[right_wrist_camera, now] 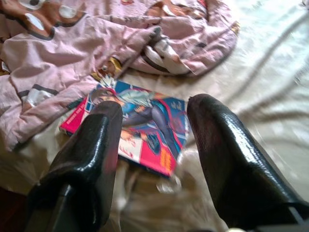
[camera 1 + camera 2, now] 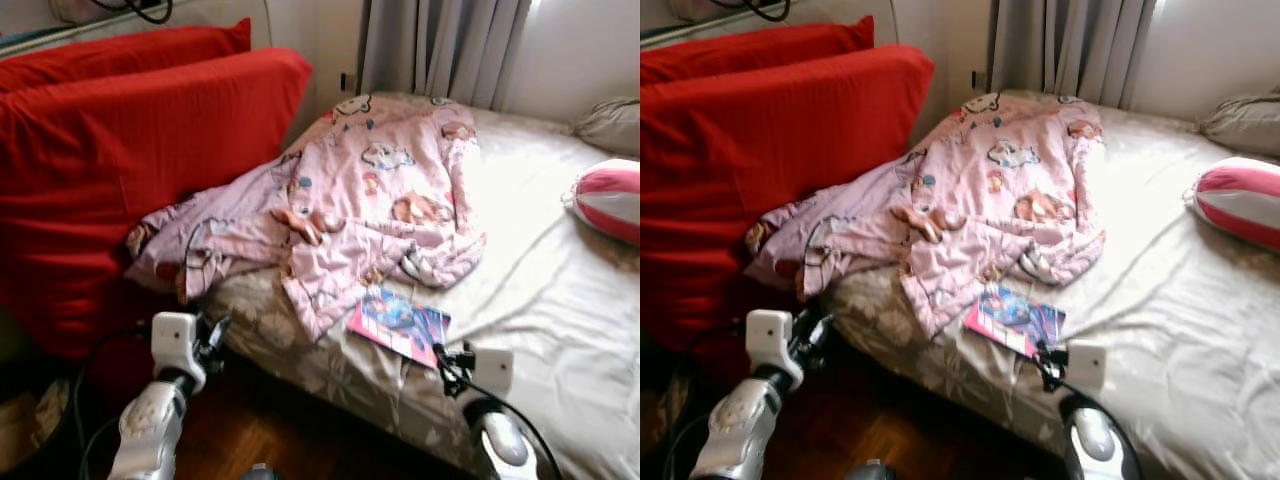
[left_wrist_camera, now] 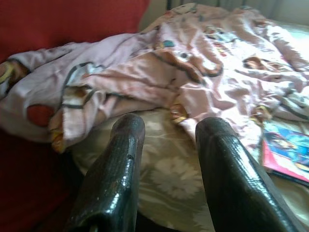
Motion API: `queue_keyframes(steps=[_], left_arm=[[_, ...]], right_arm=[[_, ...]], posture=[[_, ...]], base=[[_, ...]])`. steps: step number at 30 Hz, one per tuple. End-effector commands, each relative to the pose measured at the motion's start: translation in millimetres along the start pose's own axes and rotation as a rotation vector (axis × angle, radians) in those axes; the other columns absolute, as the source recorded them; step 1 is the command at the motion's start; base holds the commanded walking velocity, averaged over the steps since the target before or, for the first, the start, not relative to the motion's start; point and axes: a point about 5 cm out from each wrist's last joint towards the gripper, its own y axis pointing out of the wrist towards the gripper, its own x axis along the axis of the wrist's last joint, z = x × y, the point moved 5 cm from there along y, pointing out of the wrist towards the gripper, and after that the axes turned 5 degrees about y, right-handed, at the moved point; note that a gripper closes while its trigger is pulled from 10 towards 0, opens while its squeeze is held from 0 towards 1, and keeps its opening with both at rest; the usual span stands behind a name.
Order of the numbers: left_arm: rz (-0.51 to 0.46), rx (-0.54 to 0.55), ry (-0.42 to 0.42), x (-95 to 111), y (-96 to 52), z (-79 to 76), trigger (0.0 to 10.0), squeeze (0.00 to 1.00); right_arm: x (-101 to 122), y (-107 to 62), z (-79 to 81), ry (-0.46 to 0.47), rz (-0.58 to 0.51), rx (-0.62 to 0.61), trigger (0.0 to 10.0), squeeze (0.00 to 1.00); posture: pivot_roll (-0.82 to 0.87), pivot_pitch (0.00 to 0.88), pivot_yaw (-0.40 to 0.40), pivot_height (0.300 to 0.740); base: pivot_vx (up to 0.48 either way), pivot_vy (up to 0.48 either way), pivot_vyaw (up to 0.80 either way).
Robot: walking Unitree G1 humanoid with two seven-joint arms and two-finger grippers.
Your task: Clean up the room
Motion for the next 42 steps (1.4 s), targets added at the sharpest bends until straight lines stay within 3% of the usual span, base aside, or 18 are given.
queue_keyframes(steps=[1,16,22,30,34,37,42], left_arm=[[0.018,0.003,0.012,-4,-2.7,4.2,10.0,0.00],[0.012,-0.008,0.021,1,-1.2,7.1,10.0,0.00],[0.017,-0.031,0.040,2,0.4,7.2,10.0,0.00],[-0.009,-0.046,0.071,21,18.3,15.2,10.0,0.00],[-0.029,-0.041,0.076,30,21.0,17.9,10.0,0.00],[-0.042,-0.035,0.080,33,17.8,20.2,10.0,0.00],[-0.046,-0.024,0.076,33,18.5,21.3,10.0,0.00]], right_arm=[[1,2.6,6.8,0.011,-0.005,0.011,10.0,0.00],[4,8.7,12.9,0.057,-0.007,-0.006,10.0,0.00],[6,12.7,4.6,0.101,0.007,-0.061,10.0,0.00],[19,27.0,13.1,0.077,0.013,-0.061,10.0,0.00],[21,26.5,15.0,0.072,-0.005,-0.048,10.0,0.00],[17,21.8,7.8,0.082,-0.013,-0.073,10.0,0.00],[30,29.0,3.1,0.099,-0.032,-0.108,10.0,0.00]], posture=[[0.08,0.016,-0.007,0.650],[0.09,0.049,0.013,0.650],[0.09,0.058,0.033,0.650],[0.08,0.077,0.071,0.650],[0.09,0.110,0.084,0.630],[0.09,0.153,0.083,0.630],[0.10,0.215,0.050,0.630]], base=[[0.296,0.000,0.00],[0.255,0.000,0.00],[0.000,0.000,0.00],[0.000,0.000,0.00],[0.000,0.000,0.00],[0.000,0.000,0.00],[0.000,0.000,0.00]])
